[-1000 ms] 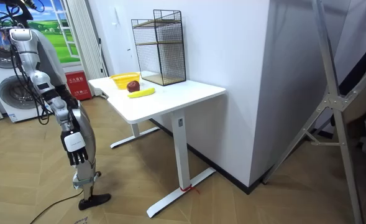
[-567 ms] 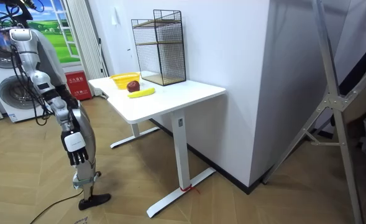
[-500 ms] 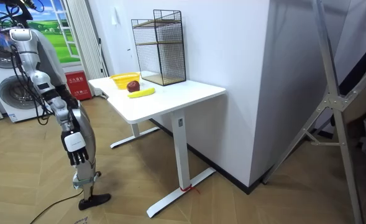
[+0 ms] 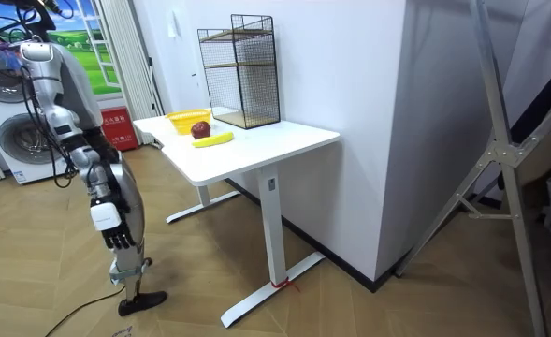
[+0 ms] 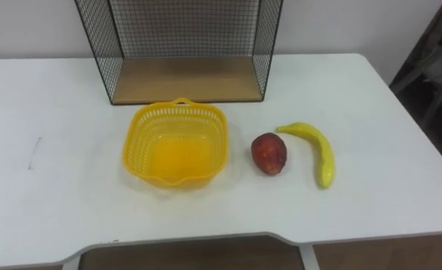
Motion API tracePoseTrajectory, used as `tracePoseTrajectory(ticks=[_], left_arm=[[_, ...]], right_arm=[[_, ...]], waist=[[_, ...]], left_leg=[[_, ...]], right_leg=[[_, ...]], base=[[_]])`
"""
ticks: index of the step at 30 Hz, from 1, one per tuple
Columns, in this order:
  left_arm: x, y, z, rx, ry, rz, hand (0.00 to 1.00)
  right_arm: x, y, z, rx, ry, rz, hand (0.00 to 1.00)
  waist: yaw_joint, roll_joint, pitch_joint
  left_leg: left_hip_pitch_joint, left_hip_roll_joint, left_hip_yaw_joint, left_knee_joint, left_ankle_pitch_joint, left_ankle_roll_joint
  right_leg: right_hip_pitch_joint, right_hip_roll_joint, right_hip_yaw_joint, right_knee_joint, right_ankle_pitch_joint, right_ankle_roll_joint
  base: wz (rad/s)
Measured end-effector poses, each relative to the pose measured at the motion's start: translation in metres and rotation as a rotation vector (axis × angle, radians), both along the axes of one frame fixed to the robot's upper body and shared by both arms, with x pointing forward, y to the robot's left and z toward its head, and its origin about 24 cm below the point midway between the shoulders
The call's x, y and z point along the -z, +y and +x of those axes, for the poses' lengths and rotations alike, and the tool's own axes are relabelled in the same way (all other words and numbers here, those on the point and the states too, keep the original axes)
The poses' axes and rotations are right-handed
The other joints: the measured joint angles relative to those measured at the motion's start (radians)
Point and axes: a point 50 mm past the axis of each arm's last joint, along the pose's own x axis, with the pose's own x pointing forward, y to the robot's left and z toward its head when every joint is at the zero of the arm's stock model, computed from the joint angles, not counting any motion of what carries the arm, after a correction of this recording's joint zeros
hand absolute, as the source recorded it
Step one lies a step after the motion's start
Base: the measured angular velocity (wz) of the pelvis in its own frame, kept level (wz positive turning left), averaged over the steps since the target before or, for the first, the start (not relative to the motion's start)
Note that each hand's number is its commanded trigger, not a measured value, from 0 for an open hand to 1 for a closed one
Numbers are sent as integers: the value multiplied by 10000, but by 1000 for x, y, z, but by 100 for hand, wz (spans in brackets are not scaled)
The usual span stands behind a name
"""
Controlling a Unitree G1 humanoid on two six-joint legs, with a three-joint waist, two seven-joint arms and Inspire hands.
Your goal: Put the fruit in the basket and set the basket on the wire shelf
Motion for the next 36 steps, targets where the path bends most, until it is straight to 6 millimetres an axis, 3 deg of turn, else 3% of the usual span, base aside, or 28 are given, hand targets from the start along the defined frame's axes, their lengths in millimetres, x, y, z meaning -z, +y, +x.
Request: tracePoseTrajectory(ticks=[4, 10, 14, 20, 23, 28, 36], left_arm=[[-2, 6, -3, -667, -369, 136, 0], [-4, 11, -11, -1092, -407, 313, 0], [-5, 12, -13, -1275, -420, 329, 0], [-8, 20, -8, -1067, -886, 534, 0], [-10, 23, -5, -1098, -1226, 648, 0], [-12, 27, -4, -1152, -1508, 766, 0], [-13, 32, 2, -923, -1692, 859, 0]], right_arm=[[-2, -6, -3, 4006, -846, -195, 0], [-6, -18, 3, 8166, -1471, -732, 0], [-11, -29, 16, 9639, -1943, -1055, 0], [-40, -69, 52, 11068, -3628, -2481, 0], [-62, -88, 65, 10625, -3879, -4027, 0], [-131, -125, 101, 9223, -5229, -7738, 0], [-222, -147, 135, 7652, -7760, -11838, 0]], waist=[[-132, 15, 5], [-405, 9, 1], [-544, -16, -15], [-735, -105, -14], [-716, -176, -50], [-749, -206, -30], [-717, -400, 22]], left_leg=[[108, 1, 45, -11, 0, 0], [71, -1, 72, 31, 0, 0], [81, -16, 91, 64, 1, 1], [81, -38, 100, 70, 3, 5], [-13, -38, 113, 89, 4, 7], [-273, -38, 352, 113, 11, 13], [-470, -37, 395, 58, 11, 13]], right_leg=[[85, 3, 25, -4, 0, 0], [34, 4, 54, -13, -1, 0], [-3, -17, 100, 111, -7, 5], [-59, -39, 136, 150, -34, 27], [-158, -39, 142, 184, -27, 24], [-577, -35, 392, 467, -14, 8], [-863, -26, 411, 443, -11, 10]], base=[[0], [0], [-1], [-1], [-1], [-13], [-2]])
